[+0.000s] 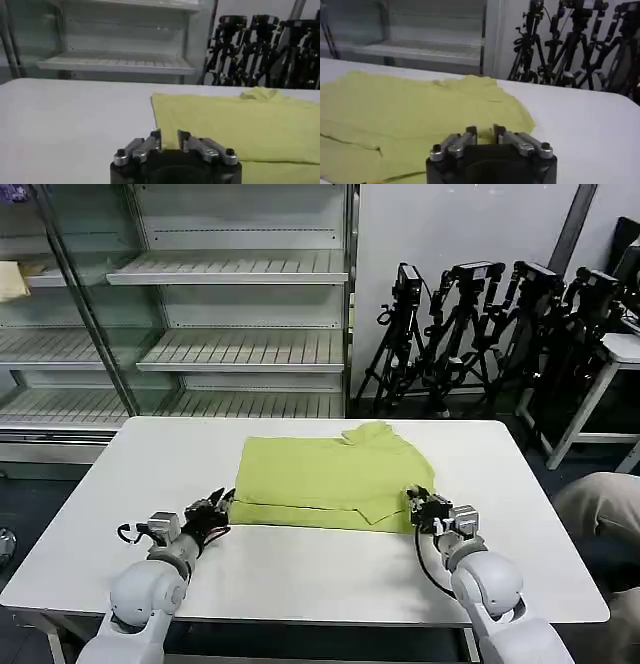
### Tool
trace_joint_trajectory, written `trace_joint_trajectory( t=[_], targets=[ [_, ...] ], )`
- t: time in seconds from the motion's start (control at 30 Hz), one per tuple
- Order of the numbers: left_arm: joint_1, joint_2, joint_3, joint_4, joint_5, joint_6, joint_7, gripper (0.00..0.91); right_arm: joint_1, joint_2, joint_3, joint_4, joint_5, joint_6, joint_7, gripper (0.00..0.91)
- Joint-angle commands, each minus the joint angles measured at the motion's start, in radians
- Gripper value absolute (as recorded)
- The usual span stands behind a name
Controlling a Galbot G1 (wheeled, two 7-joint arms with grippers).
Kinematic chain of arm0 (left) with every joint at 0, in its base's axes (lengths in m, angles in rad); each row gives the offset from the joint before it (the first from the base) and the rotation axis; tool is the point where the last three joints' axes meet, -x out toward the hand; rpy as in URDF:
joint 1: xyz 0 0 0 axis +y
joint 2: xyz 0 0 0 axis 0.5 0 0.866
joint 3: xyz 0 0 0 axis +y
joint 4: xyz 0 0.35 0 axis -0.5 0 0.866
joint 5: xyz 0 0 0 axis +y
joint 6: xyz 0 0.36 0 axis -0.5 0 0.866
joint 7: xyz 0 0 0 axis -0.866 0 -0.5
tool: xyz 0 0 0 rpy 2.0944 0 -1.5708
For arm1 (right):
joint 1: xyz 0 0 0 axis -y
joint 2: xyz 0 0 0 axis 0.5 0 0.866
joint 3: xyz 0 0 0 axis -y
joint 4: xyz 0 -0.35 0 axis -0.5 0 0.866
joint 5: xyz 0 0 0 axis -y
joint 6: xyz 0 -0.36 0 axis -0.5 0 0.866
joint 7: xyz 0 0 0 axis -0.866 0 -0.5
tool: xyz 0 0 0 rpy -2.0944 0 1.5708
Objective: Fold and organize the clothes.
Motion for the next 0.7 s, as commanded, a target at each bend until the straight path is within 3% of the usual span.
trace_joint_trajectory(
  t=[0.03,0.47,0.5,0.53,0.57,0.6,0.7],
  targets=[
    [0.031,0.010,-0.003,-0.047,0.001,0.011,0.001,0.907,-0.104,-0.041,0.025,0.100,0.009,-0.013,0.000,0.907],
    [0.116,0.012,0.010,-0.078,0.019,0.014,-0.004,0.907,-0.226,-0.070,0.068,0.155,0.040,-0.020,-0.008,0.907],
    [0.114,0.011,0.010,-0.075,0.019,0.014,-0.004,0.897,-0.227,-0.070,0.067,0.155,0.040,-0.020,-0.007,0.494],
    [0.112,0.011,0.010,-0.071,0.021,0.014,-0.004,0.322,-0.227,-0.069,0.068,0.153,0.040,-0.020,-0.005,0.000],
    [0.110,0.011,0.011,-0.064,0.022,0.015,-0.004,0.111,-0.226,-0.068,0.069,0.151,0.042,-0.022,-0.004,0.000],
    [0.109,0.010,0.012,-0.059,0.028,0.015,-0.005,0.030,-0.225,-0.069,0.069,0.148,0.045,-0.023,-0.005,0.000],
    [0.109,0.007,0.015,-0.050,0.032,0.015,-0.002,0.030,-0.220,-0.069,0.069,0.136,0.057,-0.028,0.003,0.000]
  ],
)
